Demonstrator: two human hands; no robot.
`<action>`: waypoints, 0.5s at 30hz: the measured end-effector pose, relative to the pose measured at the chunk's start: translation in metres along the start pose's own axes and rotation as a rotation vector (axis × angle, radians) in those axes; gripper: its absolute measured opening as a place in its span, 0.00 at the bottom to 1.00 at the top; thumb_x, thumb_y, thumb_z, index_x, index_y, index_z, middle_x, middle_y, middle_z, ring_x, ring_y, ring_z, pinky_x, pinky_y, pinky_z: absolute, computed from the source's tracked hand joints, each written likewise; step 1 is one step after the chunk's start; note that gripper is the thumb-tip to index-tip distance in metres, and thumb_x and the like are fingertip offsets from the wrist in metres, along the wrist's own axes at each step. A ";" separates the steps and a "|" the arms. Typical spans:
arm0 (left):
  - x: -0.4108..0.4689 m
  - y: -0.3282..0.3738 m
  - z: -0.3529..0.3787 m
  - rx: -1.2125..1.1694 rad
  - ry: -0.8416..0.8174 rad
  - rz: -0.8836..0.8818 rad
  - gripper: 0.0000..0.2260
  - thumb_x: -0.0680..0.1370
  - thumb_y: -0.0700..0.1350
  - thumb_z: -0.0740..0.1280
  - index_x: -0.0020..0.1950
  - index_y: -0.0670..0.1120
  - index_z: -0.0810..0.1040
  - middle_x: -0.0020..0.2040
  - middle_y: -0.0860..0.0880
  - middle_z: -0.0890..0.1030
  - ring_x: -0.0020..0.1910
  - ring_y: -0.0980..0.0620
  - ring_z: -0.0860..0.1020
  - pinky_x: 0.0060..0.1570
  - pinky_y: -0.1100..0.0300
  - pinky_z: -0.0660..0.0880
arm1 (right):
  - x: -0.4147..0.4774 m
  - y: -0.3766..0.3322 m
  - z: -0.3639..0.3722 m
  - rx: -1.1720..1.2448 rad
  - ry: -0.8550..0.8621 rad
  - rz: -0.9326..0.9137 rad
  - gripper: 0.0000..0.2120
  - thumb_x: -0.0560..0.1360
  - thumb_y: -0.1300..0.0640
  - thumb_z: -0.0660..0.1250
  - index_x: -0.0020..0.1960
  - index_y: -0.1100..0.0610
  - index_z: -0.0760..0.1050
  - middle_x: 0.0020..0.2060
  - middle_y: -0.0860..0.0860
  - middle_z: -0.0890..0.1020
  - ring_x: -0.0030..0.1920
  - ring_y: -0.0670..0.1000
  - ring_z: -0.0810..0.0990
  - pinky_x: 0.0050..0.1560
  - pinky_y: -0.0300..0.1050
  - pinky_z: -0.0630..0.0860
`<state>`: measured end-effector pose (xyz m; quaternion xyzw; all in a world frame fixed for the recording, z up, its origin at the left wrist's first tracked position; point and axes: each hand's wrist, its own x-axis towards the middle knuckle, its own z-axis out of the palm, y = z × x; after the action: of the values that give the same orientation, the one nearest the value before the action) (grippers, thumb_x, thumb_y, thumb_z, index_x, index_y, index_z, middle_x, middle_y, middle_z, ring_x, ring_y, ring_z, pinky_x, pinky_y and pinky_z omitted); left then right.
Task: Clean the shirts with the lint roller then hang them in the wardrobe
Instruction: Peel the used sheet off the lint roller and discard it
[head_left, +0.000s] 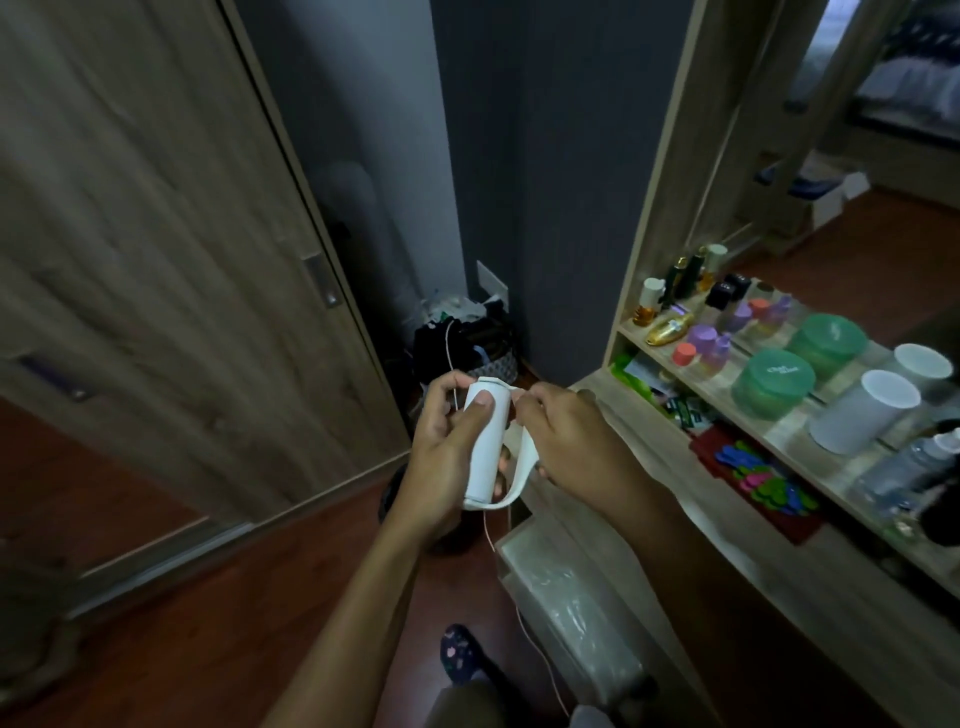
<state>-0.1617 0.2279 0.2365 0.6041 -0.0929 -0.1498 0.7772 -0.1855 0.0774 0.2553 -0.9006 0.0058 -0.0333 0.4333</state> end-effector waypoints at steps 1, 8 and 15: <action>0.000 0.001 -0.004 -0.002 0.008 0.009 0.03 0.84 0.43 0.62 0.56 0.49 0.69 0.36 0.39 0.78 0.26 0.45 0.75 0.24 0.59 0.72 | 0.002 -0.002 0.002 -0.006 0.073 0.005 0.15 0.83 0.53 0.58 0.50 0.63 0.76 0.37 0.60 0.80 0.37 0.59 0.79 0.39 0.51 0.77; 0.013 0.015 -0.038 -0.028 0.058 0.063 0.05 0.83 0.43 0.63 0.56 0.47 0.68 0.38 0.37 0.76 0.25 0.46 0.74 0.23 0.59 0.72 | 0.027 -0.024 0.028 -0.037 0.083 -0.021 0.16 0.83 0.56 0.55 0.48 0.66 0.76 0.36 0.58 0.80 0.36 0.57 0.79 0.39 0.54 0.78; 0.054 0.033 -0.080 -0.068 0.029 0.060 0.10 0.80 0.48 0.65 0.58 0.49 0.68 0.36 0.38 0.76 0.26 0.45 0.73 0.27 0.57 0.72 | 0.072 -0.051 0.050 -0.067 0.116 0.030 0.18 0.84 0.57 0.53 0.44 0.65 0.75 0.33 0.60 0.79 0.34 0.63 0.79 0.37 0.60 0.78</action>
<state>-0.0808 0.2898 0.2463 0.5766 -0.0946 -0.1209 0.8025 -0.1111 0.1456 0.2680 -0.9109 0.0456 -0.0789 0.4024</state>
